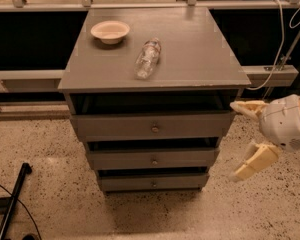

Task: Open bottom drawer

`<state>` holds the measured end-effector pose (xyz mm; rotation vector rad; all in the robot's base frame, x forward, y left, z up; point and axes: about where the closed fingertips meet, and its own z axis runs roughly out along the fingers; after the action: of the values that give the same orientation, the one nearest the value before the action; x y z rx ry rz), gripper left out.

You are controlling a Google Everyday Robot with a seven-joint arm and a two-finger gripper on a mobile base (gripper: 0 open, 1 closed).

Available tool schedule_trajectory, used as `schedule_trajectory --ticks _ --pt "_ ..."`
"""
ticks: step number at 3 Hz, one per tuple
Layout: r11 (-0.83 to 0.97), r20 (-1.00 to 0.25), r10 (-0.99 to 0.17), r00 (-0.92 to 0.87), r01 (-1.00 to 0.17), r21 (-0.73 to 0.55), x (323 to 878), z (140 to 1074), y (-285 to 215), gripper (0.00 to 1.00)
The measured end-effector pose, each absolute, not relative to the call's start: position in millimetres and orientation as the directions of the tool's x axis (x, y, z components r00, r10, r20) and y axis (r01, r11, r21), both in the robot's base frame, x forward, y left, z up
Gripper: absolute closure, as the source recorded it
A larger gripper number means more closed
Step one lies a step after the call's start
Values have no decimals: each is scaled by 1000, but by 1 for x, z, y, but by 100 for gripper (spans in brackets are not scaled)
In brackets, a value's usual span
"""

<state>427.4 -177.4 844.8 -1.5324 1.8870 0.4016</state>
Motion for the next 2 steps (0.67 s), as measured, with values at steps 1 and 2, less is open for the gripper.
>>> schedule_trajectory --ticks 1,2 --pt "280 -711 -699 -74 -943 -177 424 812 -177 0" --pt "297 -761 -648 -25 -928 -223 443 735 -183 0"
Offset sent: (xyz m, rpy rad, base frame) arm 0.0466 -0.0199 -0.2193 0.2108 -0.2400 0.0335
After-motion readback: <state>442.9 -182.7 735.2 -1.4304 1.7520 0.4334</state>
